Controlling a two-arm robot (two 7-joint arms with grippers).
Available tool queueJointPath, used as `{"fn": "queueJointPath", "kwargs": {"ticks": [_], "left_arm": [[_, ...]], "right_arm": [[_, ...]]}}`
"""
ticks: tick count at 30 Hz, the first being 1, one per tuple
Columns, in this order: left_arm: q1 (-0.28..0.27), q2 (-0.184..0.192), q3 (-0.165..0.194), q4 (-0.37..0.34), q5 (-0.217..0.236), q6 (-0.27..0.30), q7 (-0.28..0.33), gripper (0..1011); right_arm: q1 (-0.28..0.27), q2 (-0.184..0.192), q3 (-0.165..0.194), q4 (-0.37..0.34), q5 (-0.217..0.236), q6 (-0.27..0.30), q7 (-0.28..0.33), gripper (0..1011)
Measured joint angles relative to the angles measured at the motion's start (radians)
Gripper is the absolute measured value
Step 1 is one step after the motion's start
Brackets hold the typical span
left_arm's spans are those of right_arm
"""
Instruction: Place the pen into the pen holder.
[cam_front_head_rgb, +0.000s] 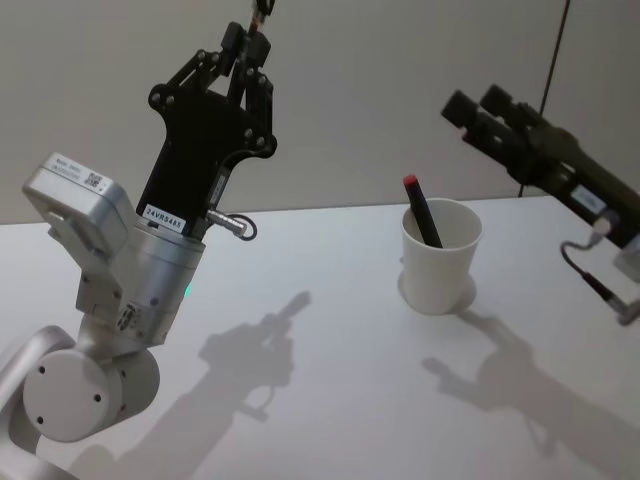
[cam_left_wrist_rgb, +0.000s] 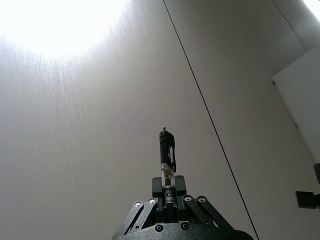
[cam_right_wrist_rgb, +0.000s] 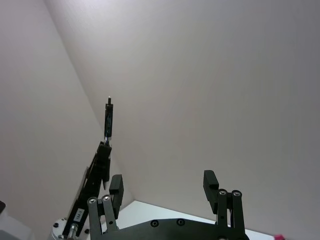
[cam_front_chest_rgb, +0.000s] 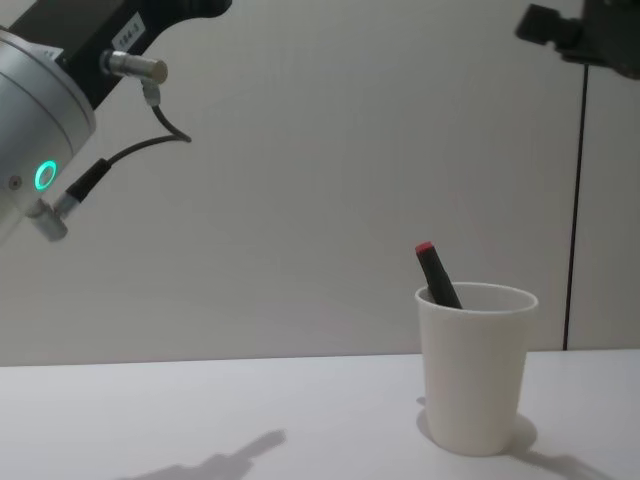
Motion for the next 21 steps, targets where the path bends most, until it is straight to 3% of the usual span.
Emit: {"fn": "queueJointPath", "kwargs": {"ticks": [9, 21], "left_arm": [[0.0, 0.0, 0.0, 0.0, 0.0, 0.0, 0.0, 142], [0.0, 0.0, 0.0, 0.0, 0.0, 0.0, 0.0, 142]], "right_arm": [[0.101, -0.055, -0.032, 0.074, 0.079, 0.094, 0.036, 1003], [0.228, -0.14, -0.088, 0.172, 0.134, 0.203, 0.075, 1003]]}}
